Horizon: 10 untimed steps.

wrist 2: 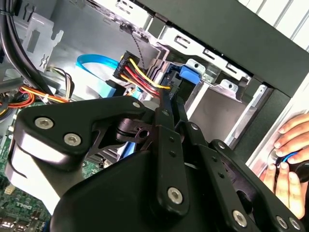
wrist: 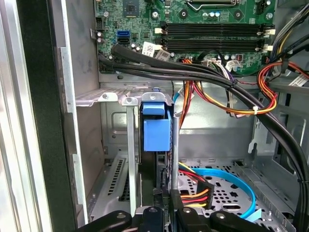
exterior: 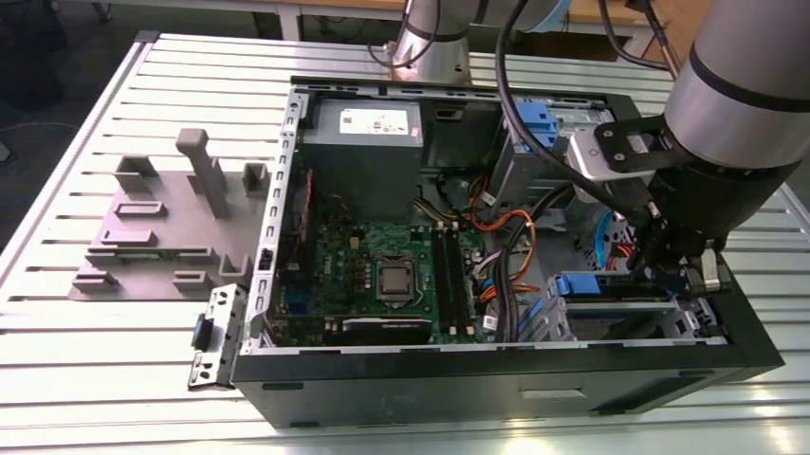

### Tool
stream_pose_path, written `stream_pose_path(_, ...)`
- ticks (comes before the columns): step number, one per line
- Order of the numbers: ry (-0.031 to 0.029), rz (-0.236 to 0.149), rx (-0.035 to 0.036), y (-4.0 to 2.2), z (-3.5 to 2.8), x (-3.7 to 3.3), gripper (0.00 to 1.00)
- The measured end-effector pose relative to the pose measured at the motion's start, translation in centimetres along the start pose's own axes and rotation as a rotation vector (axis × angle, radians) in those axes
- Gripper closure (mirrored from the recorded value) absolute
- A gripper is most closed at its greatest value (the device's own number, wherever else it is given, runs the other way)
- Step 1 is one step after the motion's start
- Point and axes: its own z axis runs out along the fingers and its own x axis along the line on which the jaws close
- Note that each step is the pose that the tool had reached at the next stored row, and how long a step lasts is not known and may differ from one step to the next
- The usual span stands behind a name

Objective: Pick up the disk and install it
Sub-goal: 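Insert the first disk wire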

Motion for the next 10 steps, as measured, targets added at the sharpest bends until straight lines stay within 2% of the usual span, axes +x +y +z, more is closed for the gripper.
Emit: stream_pose_path(10,0.0009,0.003,0.0001,0.06,0.25,0.06,0.83)
